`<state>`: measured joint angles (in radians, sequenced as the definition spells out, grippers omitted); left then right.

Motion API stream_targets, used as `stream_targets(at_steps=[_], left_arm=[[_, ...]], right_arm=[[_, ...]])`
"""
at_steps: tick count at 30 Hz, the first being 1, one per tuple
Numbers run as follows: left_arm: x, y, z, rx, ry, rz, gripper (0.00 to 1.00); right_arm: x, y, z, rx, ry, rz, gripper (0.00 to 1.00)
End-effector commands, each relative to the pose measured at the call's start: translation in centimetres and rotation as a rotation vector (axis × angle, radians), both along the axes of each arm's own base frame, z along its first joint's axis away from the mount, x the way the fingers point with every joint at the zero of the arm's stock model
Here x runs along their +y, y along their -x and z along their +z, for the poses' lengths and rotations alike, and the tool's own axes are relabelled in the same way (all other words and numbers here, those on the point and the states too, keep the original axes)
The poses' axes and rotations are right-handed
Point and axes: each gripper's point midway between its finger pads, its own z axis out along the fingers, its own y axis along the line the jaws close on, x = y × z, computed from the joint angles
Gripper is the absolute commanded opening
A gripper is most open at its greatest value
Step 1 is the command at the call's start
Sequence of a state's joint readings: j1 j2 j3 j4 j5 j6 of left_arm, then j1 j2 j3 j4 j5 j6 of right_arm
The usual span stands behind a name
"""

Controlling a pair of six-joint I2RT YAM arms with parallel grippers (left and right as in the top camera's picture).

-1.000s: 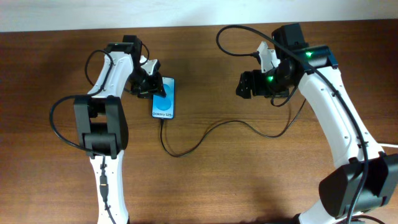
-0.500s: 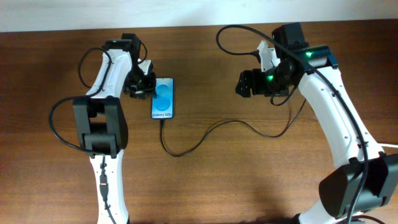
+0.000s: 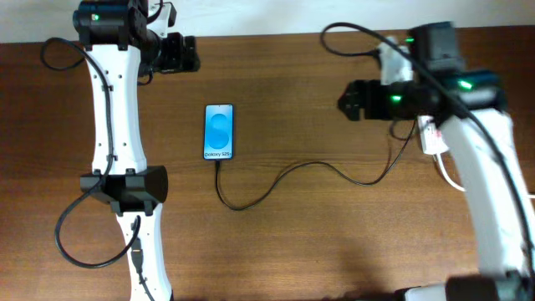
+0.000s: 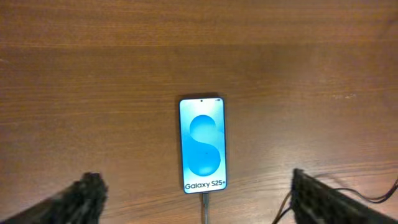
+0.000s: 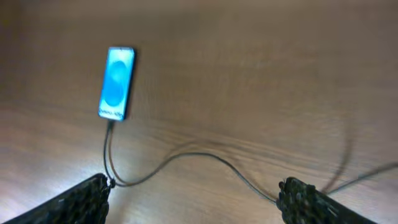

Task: Plug charger to phone and switch on socket
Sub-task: 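Move the right gripper over the white power strip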

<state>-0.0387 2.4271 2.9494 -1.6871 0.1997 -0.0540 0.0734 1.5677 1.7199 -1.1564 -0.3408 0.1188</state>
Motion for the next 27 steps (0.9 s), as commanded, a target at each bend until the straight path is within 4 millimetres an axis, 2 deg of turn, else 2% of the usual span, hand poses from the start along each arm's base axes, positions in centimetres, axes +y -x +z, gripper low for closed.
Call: stream_targets(at_steps=[1,3,12,14,20,24,27], left_arm=[[-0.2,0.4,2.0,-0.046,0.018,-0.003,0.99],[-0.1,0.4,2.0,-0.046,0.018,-0.003,0.99],[-0.2,0.4,2.0,-0.046,0.018,-0.003,0.99],[-0.2,0.4,2.0,-0.045,0.018,-0.003,0.99],[-0.2,0.4,2.0,-0.045,0.018,-0.003,0.99],[-0.2,0.4,2.0,-0.046,0.018,-0.003,0.99],[-0.2,0.4,2.0,-0.046,0.018,-0.003,0.99]], right_arm=[[-3.2,1.7,3.5,-0.078,0.006,-0.076,0.91],[-5.5,2.6,3.9,-0.074,0.008,-0.145,0.92],[-14.3,4.6,2.6,0.011,0.066,-0.392,0.95],[-14.9,4.7,2.6,0.01,0.066,-0.41,0.96],[-15.1,4.5,2.2,0.024,0.066,-0.412,0.96],[-17.6,3.8,-0.3,0.112,0.05,-0.515,0.96],[-19.7,2.9,-3.5,0.209,0.029,-0.557,0.96]])
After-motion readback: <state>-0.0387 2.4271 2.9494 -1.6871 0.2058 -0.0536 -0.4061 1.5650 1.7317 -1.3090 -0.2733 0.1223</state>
